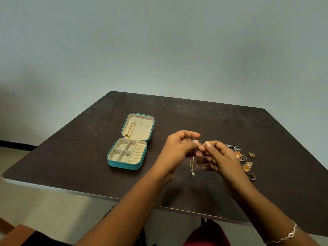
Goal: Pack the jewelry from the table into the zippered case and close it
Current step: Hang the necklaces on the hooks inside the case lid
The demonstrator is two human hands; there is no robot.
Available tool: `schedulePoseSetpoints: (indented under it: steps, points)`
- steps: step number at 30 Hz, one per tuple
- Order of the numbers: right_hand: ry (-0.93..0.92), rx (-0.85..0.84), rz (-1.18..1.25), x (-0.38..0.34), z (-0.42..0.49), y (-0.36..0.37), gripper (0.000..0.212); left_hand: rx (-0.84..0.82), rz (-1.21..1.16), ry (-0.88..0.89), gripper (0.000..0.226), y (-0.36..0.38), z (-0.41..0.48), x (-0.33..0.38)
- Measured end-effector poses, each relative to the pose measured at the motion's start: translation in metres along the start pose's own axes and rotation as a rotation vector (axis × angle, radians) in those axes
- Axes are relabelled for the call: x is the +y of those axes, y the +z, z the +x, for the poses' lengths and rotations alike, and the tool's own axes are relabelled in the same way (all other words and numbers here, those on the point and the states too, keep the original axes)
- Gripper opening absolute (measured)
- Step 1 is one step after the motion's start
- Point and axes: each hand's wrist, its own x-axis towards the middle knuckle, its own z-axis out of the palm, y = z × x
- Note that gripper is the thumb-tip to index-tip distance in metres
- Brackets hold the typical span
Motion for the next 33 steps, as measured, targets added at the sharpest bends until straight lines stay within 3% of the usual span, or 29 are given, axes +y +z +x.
schedulePoseSetpoints:
  steps: [4,12,21,27,33]
  points:
    - [0.041,-0.021,0.103,0.006,0.005,-0.005,0.016,-0.046,-0.064,-0.007,0.017,-0.003,0.000,0.008]
    - [0.167,-0.208,0.336,0.013,-0.001,0.007,0.053,-0.085,-0.169,-0.022,0.020,-0.008,-0.002,0.015]
    - [0.311,-0.143,0.485,0.017,0.000,0.009,0.048,-0.014,-0.290,0.044,0.020,-0.023,-0.004,0.019]
    - [0.339,-0.188,0.433,0.018,-0.004,0.012,0.028,-0.026,-0.270,0.033,0.019,-0.025,-0.006,0.018]
    - [0.098,-0.124,0.192,0.020,-0.010,0.019,0.039,-0.074,-0.230,-0.018,0.020,-0.023,-0.008,0.017]
